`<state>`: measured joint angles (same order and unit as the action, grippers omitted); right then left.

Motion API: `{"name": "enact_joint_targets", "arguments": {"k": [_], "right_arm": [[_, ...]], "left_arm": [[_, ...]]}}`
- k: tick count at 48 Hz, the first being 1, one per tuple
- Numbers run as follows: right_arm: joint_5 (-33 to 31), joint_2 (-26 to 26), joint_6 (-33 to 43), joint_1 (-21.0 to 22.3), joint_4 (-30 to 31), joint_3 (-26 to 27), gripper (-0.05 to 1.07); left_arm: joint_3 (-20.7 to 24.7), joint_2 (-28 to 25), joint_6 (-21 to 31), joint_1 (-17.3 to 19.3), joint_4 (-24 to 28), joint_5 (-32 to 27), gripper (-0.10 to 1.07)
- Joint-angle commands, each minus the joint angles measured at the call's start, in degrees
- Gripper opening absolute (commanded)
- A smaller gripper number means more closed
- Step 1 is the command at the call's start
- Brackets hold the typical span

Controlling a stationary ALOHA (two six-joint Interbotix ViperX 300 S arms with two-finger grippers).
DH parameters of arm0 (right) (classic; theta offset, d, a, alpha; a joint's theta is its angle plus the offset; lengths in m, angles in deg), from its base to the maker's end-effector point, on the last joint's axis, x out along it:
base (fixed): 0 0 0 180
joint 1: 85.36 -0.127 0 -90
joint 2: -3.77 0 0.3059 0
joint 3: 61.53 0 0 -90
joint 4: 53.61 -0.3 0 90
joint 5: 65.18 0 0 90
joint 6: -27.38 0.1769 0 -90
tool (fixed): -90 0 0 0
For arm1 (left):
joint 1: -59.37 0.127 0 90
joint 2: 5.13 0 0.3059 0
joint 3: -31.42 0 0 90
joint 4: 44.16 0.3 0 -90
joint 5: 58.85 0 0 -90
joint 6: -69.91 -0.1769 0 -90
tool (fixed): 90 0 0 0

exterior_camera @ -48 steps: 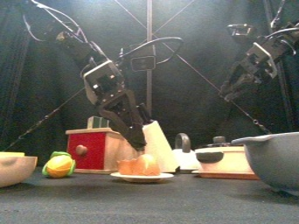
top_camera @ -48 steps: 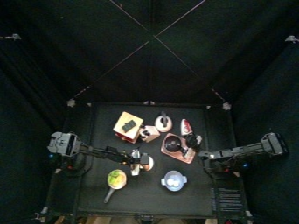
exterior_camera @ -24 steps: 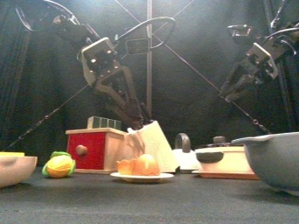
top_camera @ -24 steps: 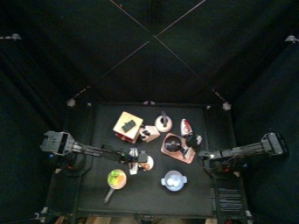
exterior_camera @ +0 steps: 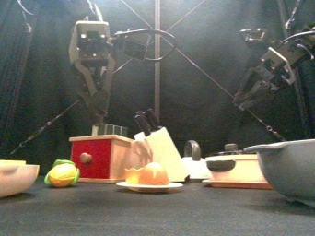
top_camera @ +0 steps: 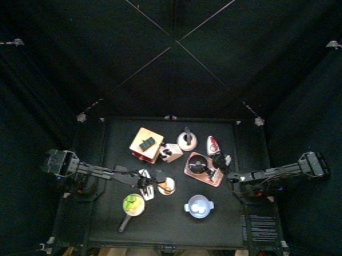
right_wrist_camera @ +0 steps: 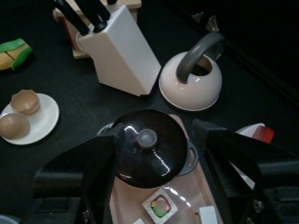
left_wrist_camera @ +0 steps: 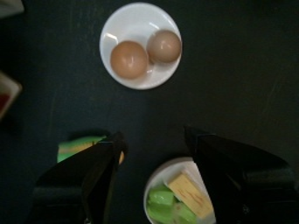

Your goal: Grab egg sushi

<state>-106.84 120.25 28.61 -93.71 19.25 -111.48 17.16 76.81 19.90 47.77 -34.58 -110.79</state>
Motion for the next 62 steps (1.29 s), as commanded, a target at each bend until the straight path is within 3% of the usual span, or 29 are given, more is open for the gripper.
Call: {"name": "enact_joint_targets", "arguments": {"k": [1,11,14,20,31,45,62], "right_arm": [[0.0,0.2,0.0,-0.1,0.1,0.5,0.95],[0.0,0.3,-0.1,-0.4,0.1,0.6,0.95],[0.0,0.3,-0.1,-0.4,0.1,0.5,0.95],[0.0,0.3,-0.1,-0.3,0.1,0.4,0.95],[0.0,0.3,-0.1,-0.4,0.1,0.4,0.95],[0.0,0.3,-0.1,-0.4,0.0,0.5,0.95],[0.0,0.3,-0.1,-0.4,0.0,0.4,0.95]], "left_arm": [[1.3,0.4,5.2,-1.8,2.5,-0.6,0.92],[1.1,-2.6,23.3,-6.3,6.4,-0.4,0.92],[1.1,-3.4,26.4,-7.9,7.5,-0.6,0.92],[0.3,-3.5,28.4,-10.6,6.8,-1.1,0.92],[-2.9,-3.3,31.1,-14.0,-0.3,-2.0,0.92],[-6.9,-2.8,37.4,-16.2,1.7,-1.6,0.91],[-8.8,-3.0,38.2,-16.2,2.3,2.2,0.91]]}}
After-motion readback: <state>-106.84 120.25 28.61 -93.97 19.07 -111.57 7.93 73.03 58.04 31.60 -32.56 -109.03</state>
